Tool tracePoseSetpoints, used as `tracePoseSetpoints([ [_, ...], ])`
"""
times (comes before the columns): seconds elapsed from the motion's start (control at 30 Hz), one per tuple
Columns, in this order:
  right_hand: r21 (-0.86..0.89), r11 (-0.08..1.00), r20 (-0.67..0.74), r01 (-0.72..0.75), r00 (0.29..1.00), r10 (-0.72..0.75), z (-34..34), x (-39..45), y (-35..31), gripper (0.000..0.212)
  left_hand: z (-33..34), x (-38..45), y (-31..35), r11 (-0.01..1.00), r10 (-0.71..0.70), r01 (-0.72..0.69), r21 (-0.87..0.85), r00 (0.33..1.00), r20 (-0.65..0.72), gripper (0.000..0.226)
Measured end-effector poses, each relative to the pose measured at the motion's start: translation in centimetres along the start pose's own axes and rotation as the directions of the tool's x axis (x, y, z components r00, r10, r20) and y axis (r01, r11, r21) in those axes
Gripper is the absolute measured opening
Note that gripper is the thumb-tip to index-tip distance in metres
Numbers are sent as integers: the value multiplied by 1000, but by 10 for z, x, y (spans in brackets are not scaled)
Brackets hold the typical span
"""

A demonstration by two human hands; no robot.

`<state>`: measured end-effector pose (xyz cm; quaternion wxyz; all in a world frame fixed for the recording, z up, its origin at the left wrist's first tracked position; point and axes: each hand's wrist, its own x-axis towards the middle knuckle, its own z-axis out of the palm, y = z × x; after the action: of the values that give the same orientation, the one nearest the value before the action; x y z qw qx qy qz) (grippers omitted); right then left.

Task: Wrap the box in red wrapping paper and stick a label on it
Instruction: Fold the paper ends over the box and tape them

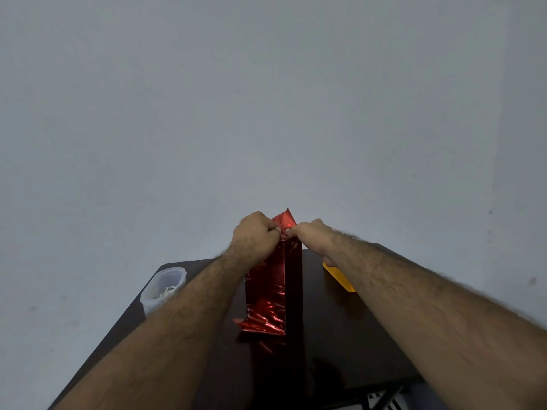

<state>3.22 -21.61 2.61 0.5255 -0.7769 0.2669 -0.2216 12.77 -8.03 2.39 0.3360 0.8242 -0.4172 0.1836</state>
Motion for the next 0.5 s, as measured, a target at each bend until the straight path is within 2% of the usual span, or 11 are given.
tracePoseSetpoints([
  [0.13,-46,999,-116,-29,993,24,11,-2,-3,59,1,0,1,1000,10,-10,14,1000,0,34],
  [0.23,-110,993,-182,41,981,-61,13,0,-7,54,1,-1,0,1000,10,-9,16,1000,-24,38],
  [0.3,-66,996,-125,65,989,-73,12,8,-3,68,-1,-2,-1,1000,2,-2,19,1000,-24,35],
  [0.4,-7,999,18,36,999,-36,10,37,19,106,-2,-3,1,1000,2,-1,15,1000,-23,31],
  [0.47,-23,999,-8,42,999,-42,8,27,18,108,-1,-4,3,1000,8,-7,17,1000,-31,34],
  [0.5,-78,995,-39,67,997,-70,7,15,14,100,1,-4,4,1000,8,-7,17,999,-37,36],
])
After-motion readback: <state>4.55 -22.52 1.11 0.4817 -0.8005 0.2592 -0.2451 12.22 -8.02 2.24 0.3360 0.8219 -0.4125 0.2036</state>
